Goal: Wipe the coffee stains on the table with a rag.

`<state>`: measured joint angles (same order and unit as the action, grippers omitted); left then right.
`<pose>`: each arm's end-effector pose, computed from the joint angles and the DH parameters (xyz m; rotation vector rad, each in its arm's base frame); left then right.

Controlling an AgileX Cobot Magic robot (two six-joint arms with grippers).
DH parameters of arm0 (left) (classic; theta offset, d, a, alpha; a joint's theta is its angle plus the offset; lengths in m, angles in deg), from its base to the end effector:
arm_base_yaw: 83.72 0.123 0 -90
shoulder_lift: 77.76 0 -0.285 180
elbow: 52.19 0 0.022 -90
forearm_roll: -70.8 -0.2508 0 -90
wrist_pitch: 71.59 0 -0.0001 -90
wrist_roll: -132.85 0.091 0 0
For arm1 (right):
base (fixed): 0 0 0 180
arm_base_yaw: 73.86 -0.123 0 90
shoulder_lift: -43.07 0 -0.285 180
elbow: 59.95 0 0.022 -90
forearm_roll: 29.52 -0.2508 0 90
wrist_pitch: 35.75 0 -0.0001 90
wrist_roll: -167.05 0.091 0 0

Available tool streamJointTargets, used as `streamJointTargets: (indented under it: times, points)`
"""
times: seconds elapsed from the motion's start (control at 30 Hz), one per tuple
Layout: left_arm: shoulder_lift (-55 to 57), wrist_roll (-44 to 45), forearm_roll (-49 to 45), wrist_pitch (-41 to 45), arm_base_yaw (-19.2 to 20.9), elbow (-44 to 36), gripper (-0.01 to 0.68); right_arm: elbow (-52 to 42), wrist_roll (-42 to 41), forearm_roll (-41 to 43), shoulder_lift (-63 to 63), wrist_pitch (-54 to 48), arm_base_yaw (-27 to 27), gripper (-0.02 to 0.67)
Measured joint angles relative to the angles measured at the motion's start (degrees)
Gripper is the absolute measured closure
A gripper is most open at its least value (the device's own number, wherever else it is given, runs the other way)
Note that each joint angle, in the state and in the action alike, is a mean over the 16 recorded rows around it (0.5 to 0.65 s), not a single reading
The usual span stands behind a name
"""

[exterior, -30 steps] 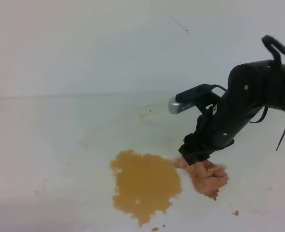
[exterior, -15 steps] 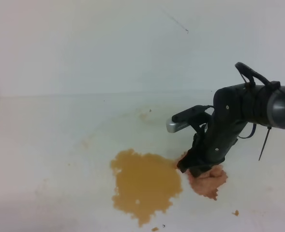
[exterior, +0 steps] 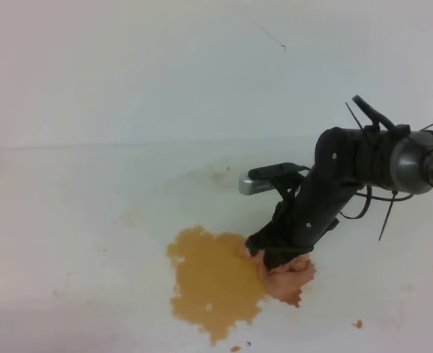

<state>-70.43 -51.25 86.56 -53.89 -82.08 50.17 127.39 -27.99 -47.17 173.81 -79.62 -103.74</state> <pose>0.0541 -0.0060 0.1842 -0.2638 1.7701 -0.2934 0.3625 0.2304 0.1329 -0.8443 2.8045 0.3890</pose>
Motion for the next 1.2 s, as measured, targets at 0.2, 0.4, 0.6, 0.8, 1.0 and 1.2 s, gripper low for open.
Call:
streamJointTargets:
  times: [0.2, 0.4, 0.6, 0.8, 1.0, 1.2]
  points:
    - [0.00, 0.00, 0.00, -0.06, 0.00, 0.00, 0.675, 2.81, -0.96, -2.78, 1.85, -0.65, -2.17, 0.650]
    - [0.00, 0.00, 0.00, -0.06, 0.00, -0.14, 0.675, 6.37, -1.37, -4.06, 3.86, -1.83, -5.10, 0.650]
    - [0.28, 0.00, 0.00, 0.06, 0.01, 0.14, 0.675, 9.95, -1.39, -4.90, 5.64, -3.62, -7.01, 0.650]
    - [0.09, 0.00, 0.00, 0.00, 0.00, 0.00, 0.675, 14.32, -1.39, -4.87, 6.46, -6.26, -7.69, 0.645]
    - [0.19, -0.01, 0.00, 0.11, 0.01, 0.14, 0.675, 19.44, -1.39, -4.60, 5.40, -9.97, -8.03, 0.643]
    - [0.19, -0.01, 0.00, 0.11, 0.01, 0.14, 0.675, 23.75, -1.66, -4.48, 4.18, -14.12, -10.20, 0.643]
